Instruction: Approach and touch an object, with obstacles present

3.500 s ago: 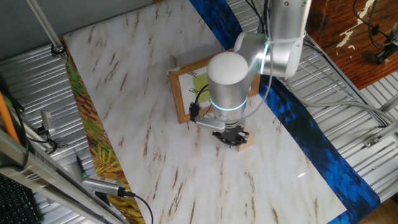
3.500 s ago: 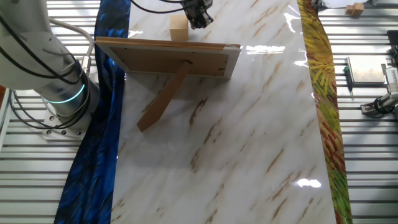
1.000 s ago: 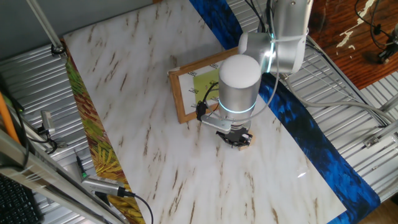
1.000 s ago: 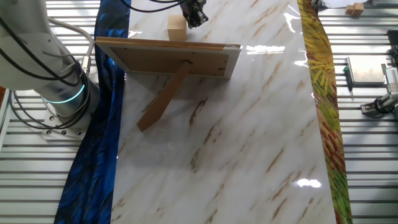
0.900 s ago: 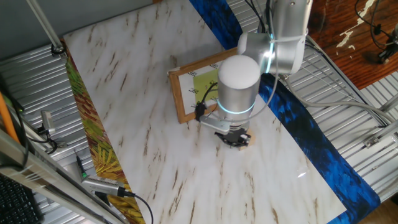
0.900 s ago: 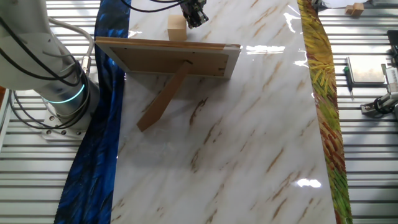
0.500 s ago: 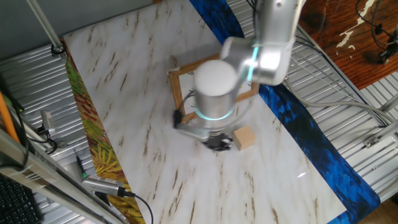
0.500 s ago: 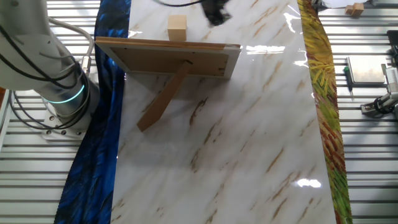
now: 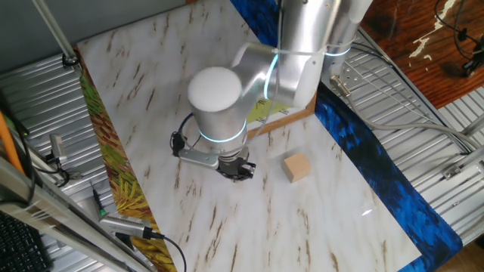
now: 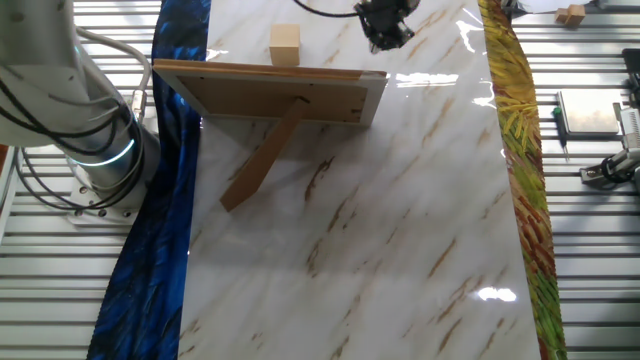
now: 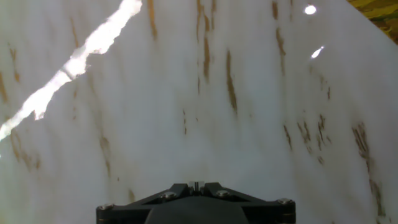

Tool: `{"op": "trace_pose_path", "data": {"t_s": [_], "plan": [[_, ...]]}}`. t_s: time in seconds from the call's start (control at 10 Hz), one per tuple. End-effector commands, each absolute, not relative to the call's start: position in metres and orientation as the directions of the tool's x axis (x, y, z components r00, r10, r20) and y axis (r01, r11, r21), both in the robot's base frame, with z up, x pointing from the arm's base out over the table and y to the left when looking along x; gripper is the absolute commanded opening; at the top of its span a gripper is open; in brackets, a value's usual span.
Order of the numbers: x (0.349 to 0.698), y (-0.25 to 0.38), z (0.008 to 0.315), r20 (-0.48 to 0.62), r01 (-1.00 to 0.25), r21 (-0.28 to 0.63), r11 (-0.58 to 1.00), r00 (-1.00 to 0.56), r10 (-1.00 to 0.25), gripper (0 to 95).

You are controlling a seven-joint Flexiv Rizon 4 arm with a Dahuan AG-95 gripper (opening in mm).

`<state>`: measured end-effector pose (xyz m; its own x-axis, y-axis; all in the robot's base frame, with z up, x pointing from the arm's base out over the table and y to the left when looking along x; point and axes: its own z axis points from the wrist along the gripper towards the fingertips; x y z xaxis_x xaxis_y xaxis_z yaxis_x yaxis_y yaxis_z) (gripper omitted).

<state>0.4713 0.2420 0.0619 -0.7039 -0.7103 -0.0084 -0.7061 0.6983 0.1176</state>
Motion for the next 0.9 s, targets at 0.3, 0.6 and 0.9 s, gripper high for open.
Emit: {"op": "trace_pose_path", "data": {"t_s": [0.3,0.6,0.9], "plan": [[0.47,0.241,0.062,-0.007,-0.551,0.128,0.825,-0.832,-0.555,0.0],[0.491,0.222,0.061,-0.006,-0.582,0.125,0.803,-0.81,-0.586,0.0],[0.539,0.178,0.061,-0.018,-0.662,0.125,0.739,-0.747,-0.665,0.0]]}}
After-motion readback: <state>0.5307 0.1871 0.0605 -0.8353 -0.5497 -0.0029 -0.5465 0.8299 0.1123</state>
